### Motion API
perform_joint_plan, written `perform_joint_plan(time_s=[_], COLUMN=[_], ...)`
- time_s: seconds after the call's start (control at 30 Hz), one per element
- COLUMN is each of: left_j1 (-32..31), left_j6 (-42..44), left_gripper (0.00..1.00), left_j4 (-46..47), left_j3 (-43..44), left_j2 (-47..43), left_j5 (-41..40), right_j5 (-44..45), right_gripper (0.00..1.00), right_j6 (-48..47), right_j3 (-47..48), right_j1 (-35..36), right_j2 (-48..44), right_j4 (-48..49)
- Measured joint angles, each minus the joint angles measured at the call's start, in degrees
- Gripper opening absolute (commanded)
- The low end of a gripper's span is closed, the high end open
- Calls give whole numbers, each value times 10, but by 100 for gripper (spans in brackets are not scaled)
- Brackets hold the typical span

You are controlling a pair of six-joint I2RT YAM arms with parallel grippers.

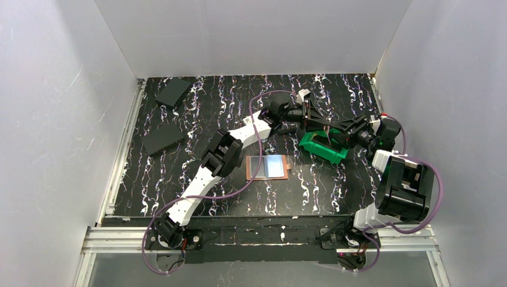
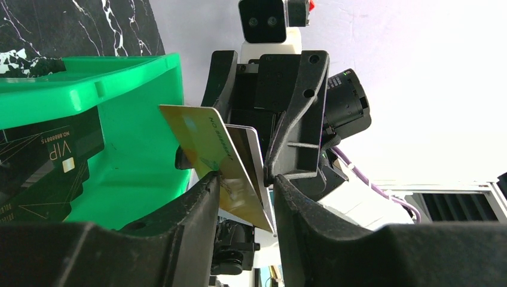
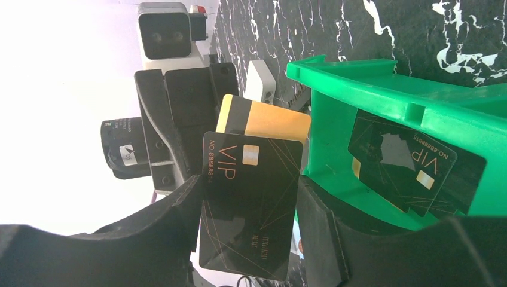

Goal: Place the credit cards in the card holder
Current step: Pick up the credit card from the storage box.

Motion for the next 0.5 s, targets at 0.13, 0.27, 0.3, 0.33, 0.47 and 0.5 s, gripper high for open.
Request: perform_joint_plan(time_s=[0.13, 0.27, 0.3, 0.33, 0.47, 0.5], left_j1=[1, 3, 4, 5, 10, 11], left_j6=[-2, -5, -5, -5, -1, 1], left_gripper=[25, 7, 4, 0, 0, 0], left_j4=[9, 11, 12, 13, 8, 7], left_j3=[0, -2, -3, -4, -16, -24], left_j2=[0, 0, 0, 0, 0, 0], left_j5=[0, 1, 1, 1, -2, -4], right_j5=[1, 5, 9, 12, 13, 12], right_gripper=[1, 1, 1, 1, 1, 1], right_j6=[3, 12, 14, 16, 25, 27], right_j3=[0, 0, -1, -2, -5, -6], right_j1=[-3, -4, -7, -9, -14, -13], right_j2=[0, 0, 0, 0, -4, -8], right_j4=[1, 10, 14, 18, 32, 37])
